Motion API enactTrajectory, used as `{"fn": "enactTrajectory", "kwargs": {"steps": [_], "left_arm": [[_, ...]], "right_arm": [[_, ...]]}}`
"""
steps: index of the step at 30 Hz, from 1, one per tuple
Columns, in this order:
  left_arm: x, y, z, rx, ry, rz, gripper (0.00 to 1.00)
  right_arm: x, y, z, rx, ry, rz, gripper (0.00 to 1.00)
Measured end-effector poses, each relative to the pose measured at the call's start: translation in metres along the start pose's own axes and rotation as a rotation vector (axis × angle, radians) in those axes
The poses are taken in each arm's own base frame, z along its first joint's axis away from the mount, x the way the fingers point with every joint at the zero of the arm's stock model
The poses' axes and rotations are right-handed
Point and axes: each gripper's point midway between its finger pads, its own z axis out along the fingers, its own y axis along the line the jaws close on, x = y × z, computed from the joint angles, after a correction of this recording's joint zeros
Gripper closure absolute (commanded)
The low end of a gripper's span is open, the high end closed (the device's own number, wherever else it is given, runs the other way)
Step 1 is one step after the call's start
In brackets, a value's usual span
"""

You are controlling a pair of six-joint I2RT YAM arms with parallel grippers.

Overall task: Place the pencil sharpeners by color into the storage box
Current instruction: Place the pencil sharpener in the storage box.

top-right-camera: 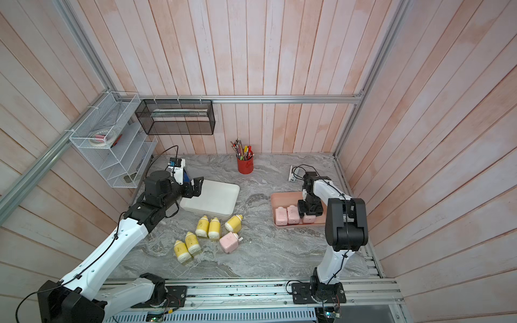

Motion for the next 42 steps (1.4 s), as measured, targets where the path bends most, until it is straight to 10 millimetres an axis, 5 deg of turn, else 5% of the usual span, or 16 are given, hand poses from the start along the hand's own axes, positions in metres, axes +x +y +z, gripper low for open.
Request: {"fn": "enactTrajectory", "kwargs": {"steps": [42], "left_arm": [[0.0001,-0.0015,0.0,0.004,0.0,0.001,0.0]], "right_arm": [[-0.0051,0.0003,-0.0099,-0.003,-0.008,0.022,0.36]]}}
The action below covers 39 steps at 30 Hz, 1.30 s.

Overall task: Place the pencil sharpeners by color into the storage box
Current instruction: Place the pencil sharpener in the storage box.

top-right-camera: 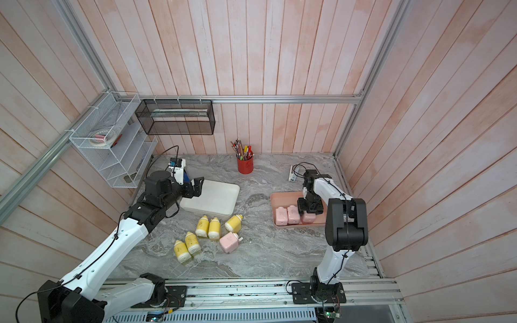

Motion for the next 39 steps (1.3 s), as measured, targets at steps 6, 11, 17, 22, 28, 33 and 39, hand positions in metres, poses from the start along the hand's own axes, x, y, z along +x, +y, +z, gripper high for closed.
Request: {"fn": "enactTrajectory", "kwargs": {"steps": [6,11,17,22,28,33,39], "left_arm": [[0.001,0.0,0.001,0.0,0.002,0.0,0.0],[0.002,0.0,0.002,-0.001,0.006,0.0,0.0],[0.002,0.0,0.002,0.0,0.006,0.0,0.0],[0.002,0.0,0.002,0.0,0.006,0.0,0.0],[0.002,0.0,0.002,-0.003,0.005,0.0,0.0],[0.001,0.001,0.002,-0.01,0.004,0.001,0.0],[-0.003,0.005,-0.002,-0.031,-0.011,0.001,0.0]], "right_arm": [[-0.005,-0.002,-0.015,0.006,-0.031,0.006,0.36],[-0.014,-0.004,-0.044,0.016,-0.104,0.02,0.35],[-0.016,-0.005,-0.079,0.04,-0.182,0.034,0.32],[-0.019,0.001,-0.11,0.059,-0.252,0.042,0.31],[-0.018,0.029,-0.159,0.051,-0.379,0.03,0.33],[-0.007,0.073,-0.181,0.014,-0.439,-0.009,0.34],[0.022,0.132,-0.175,-0.037,-0.418,-0.055,0.35]]}}
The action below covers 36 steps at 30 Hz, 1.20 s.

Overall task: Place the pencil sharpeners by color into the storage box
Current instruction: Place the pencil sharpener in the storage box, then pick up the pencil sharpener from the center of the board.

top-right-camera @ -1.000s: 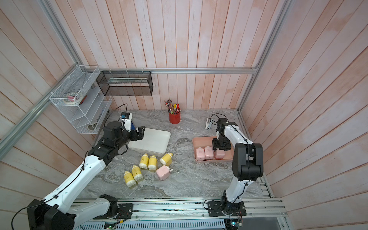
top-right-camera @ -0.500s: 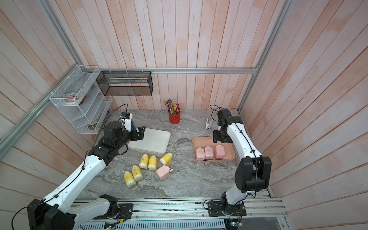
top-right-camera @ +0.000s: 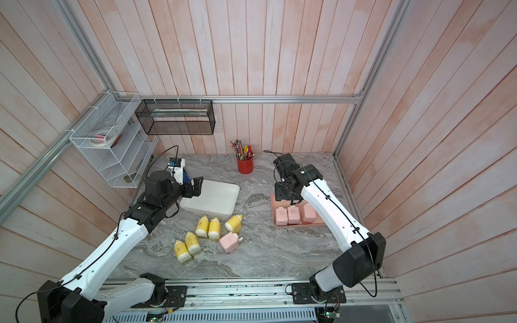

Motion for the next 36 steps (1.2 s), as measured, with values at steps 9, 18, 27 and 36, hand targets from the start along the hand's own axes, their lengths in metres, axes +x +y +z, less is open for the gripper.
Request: {"fn": "enactTrajectory", "kwargs": {"steps": [9,18,27,36], "left_arm": [[-0.012,0.008,-0.011,-0.044,-0.048,-0.004,0.0],[-0.011,0.013,-0.011,-0.073,-0.053,-0.005,0.0],[-0.014,0.021,-0.013,-0.118,-0.065,-0.007,0.0],[-0.019,0.021,-0.018,-0.121,-0.083,-0.009,0.0]], "right_arm": [[0.064,0.104,-0.015,-0.163,0.058,0.005,0.34],[0.119,0.171,-0.017,-0.263,0.2,0.171,0.29],[0.148,0.198,-0.005,-0.203,0.298,0.351,0.25],[0.151,0.204,0.01,-0.17,0.357,0.5,0.24]]}}
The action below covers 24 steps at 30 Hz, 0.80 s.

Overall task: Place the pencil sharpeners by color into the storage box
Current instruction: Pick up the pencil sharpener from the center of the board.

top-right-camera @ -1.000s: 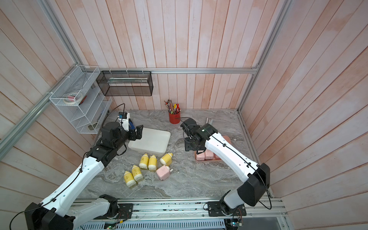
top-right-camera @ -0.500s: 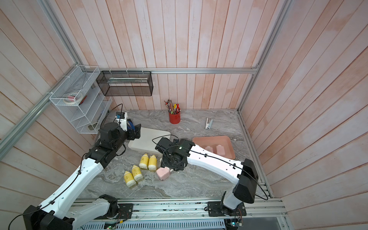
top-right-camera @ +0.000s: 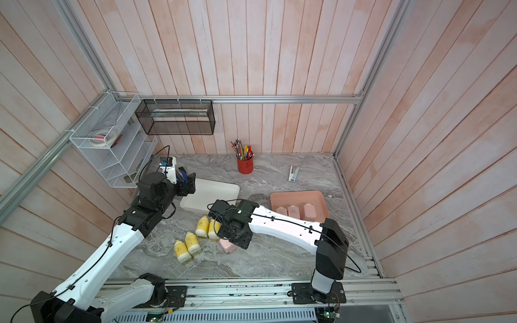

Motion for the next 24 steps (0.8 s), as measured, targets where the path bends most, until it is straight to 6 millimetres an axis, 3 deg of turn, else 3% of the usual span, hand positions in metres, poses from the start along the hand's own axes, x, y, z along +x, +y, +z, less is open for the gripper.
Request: {"fn": "enactTrajectory", "kwargs": {"steps": [11,24], "left_arm": [[0.0,0.0,0.0,0.001,-0.002,0.0,0.0],[-0.001,0.0,-0.001,0.001,-0.003,0.025,0.0]], "right_arm": [[-0.006,0.018,0.038,0.044,0.052,0.047,0.24],[-0.005,0.02,0.046,0.033,0.088,0.063,0.25]]}}
